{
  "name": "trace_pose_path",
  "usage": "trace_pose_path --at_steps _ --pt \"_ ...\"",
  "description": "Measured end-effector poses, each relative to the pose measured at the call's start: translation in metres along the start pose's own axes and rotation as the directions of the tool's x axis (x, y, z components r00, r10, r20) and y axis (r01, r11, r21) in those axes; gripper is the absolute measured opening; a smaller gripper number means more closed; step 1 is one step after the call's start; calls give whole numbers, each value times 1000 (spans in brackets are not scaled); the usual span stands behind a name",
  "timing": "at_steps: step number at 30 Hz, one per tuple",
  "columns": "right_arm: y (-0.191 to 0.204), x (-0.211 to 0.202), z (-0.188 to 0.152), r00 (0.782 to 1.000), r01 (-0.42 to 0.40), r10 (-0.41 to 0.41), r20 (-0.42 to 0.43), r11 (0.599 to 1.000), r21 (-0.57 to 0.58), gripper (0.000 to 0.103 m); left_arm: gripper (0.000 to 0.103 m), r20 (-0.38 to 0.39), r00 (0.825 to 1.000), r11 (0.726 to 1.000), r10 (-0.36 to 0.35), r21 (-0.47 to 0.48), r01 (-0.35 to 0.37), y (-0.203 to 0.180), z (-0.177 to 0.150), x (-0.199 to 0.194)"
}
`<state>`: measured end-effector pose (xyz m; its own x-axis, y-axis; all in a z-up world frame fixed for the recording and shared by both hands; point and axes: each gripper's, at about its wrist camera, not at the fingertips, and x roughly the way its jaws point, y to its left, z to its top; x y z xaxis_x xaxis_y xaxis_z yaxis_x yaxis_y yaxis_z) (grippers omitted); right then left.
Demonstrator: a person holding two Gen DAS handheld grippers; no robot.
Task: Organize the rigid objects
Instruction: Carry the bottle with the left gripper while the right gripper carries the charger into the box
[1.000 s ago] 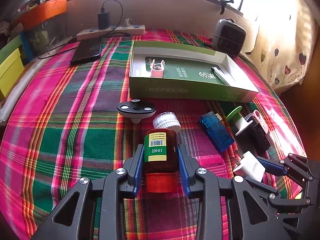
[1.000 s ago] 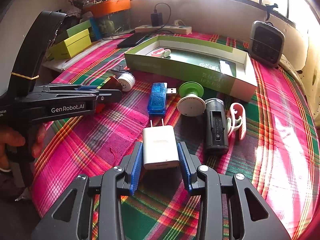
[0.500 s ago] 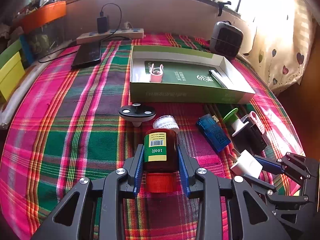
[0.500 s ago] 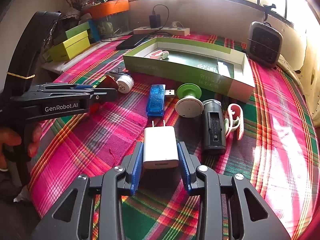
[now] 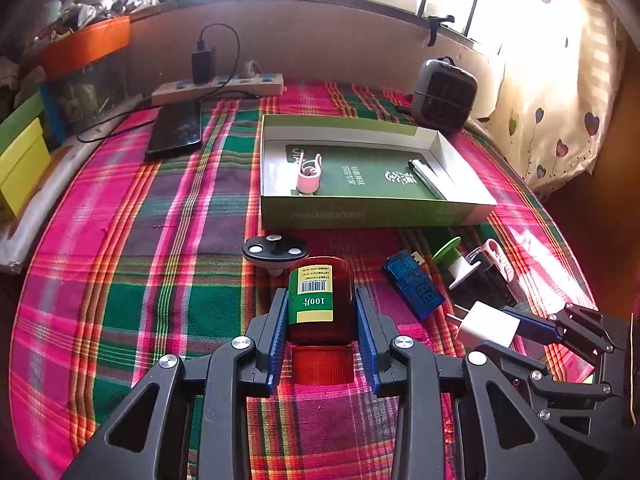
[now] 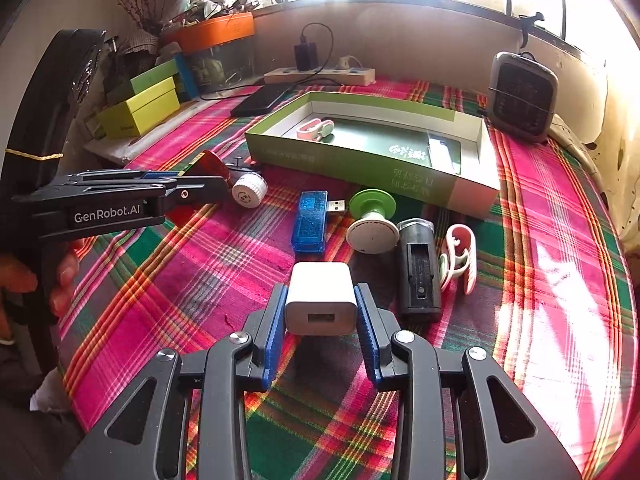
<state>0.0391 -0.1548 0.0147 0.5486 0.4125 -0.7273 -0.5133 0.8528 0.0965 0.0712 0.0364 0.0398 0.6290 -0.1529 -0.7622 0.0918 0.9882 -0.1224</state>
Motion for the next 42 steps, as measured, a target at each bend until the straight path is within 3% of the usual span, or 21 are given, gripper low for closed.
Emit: trace_pose_path --at_steps 22,42 --pt "-23 -5 64 993 73 -74 94 997 10 34 31 44 998 999 -33 40 31 2 58 6" --pt "-45 55 122 992 112 -113 55 993 23 34 31 12 998 996 -67 54 66 7 105 64"
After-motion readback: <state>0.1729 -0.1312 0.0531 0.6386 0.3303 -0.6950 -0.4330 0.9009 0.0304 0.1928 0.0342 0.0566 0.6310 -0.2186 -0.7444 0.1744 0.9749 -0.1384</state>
